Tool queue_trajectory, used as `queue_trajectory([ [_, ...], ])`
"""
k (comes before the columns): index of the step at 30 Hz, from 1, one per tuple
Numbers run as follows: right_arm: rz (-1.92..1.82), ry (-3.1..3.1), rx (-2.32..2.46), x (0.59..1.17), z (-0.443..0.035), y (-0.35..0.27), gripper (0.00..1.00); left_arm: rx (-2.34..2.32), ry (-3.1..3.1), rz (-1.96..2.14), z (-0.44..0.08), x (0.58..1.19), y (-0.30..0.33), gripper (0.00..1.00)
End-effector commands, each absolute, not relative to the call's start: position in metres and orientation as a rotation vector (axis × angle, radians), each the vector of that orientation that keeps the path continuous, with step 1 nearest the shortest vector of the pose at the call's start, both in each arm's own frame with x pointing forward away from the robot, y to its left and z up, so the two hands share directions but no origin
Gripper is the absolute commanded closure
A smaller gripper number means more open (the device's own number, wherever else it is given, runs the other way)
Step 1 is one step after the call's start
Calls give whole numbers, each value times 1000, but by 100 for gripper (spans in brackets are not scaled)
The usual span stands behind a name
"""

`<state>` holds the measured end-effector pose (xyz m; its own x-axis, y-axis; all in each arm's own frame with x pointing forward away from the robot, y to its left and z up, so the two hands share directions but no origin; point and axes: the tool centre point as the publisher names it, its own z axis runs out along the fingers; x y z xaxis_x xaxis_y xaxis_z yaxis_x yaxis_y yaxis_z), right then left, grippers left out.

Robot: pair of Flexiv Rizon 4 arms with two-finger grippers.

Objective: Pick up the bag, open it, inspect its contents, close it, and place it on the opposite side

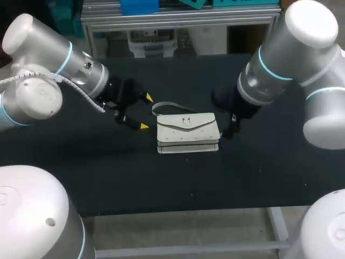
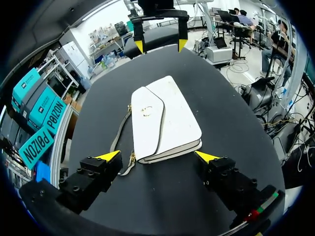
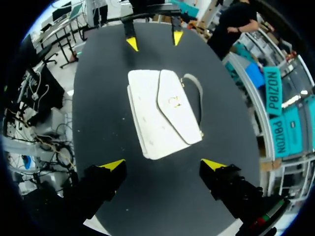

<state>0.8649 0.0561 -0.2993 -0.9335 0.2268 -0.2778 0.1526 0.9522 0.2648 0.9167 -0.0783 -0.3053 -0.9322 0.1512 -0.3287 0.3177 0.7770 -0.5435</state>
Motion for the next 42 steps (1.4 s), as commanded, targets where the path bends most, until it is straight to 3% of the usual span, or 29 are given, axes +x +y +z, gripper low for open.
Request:
queue_trajectory([
  [1,219,2426,277,866,-309,62,0,377,2720,-888,-302,922,-84,0],
  [10,219,2426,277,866,-309,62,0,377,2720,-888,-302,922,-84,0],
  [19,323,2308,-82,875,-341,88,0,510,2632,-956,-312,924,-103,0],
  [32,359,2213,-225,880,-353,93,0,677,2493,-980,-321,925,-131,1],
  [37,353,2202,-245,881,-354,99,14,695,2503,-972,-325,928,-136,0],
  [42,303,2199,-250,885,-356,102,19,694,2514,-972,-326,930,-138,0],
])
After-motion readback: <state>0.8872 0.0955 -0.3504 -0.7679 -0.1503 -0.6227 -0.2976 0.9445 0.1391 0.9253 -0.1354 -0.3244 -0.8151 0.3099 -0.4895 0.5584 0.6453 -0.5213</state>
